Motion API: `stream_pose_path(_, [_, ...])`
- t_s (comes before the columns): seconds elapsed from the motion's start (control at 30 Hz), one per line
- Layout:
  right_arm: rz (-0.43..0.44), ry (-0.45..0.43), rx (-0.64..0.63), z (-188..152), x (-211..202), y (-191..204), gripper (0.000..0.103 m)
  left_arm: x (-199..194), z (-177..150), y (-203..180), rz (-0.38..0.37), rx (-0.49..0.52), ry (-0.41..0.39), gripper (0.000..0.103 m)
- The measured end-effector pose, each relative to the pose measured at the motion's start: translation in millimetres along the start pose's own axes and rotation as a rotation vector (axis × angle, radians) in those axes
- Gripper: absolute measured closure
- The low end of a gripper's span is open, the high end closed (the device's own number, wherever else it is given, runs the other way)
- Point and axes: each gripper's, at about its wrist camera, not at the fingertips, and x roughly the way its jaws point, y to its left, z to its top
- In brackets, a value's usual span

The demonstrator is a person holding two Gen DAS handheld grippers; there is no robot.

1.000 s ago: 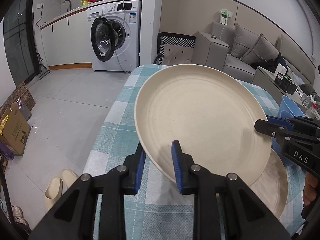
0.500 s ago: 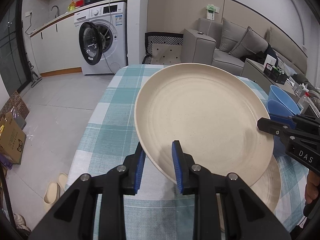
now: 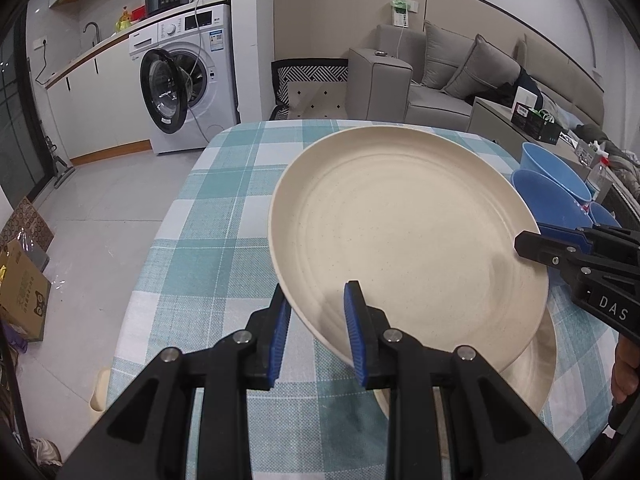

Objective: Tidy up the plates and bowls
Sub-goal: 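Lift and carry the third plate with the left gripper while the right gripper holds the stack, then lower the third plate onto the stack with the left gripper while the right gripper steadies it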

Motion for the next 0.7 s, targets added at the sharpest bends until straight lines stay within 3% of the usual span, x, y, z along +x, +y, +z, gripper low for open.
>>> stream_pose_path(0.7, [-0.017, -0.003, 0.035, -36.3, -21.0, -18.8, 0.083, -4.7, -15.2, -32.5, -0.008, 0.065, 0.010, 0.077])
